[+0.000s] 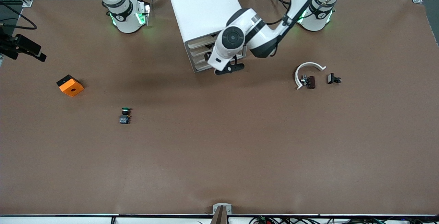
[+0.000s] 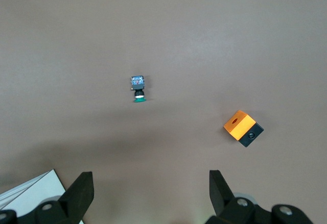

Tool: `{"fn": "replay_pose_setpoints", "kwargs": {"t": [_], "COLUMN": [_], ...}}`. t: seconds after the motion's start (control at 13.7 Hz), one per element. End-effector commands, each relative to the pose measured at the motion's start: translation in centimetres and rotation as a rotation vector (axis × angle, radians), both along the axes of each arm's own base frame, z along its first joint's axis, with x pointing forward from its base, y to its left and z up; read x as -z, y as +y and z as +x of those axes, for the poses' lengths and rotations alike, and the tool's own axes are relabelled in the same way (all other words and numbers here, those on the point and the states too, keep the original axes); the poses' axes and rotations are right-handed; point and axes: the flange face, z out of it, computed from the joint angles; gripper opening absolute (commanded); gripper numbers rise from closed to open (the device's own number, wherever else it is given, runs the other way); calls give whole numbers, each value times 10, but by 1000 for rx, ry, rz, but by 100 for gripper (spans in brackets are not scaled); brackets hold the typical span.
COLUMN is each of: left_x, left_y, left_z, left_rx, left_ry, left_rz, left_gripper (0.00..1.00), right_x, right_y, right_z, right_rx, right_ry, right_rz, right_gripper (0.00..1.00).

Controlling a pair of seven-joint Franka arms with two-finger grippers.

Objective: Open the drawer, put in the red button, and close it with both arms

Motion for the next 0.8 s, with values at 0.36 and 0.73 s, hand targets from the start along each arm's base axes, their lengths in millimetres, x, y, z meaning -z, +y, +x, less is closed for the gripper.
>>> {"fn": "replay_pose_setpoints", "kwargs": {"t": [0.36, 0.73], "left_x": [-83, -130], "left_y": [126, 220], "left_z": [167, 233], "left_rx": [-236, -287], "left_ry": [-208, -375], "left_rz": [-36, 46], "left_gripper": [100, 100], "right_x": [-2, -2], "right_y": [10, 4], "right_z": [-11, -14], "right_rx": [-17, -38], "right_ry": [-9, 11], "right_rz": [-1, -40], "right_gripper": [100, 100]}}
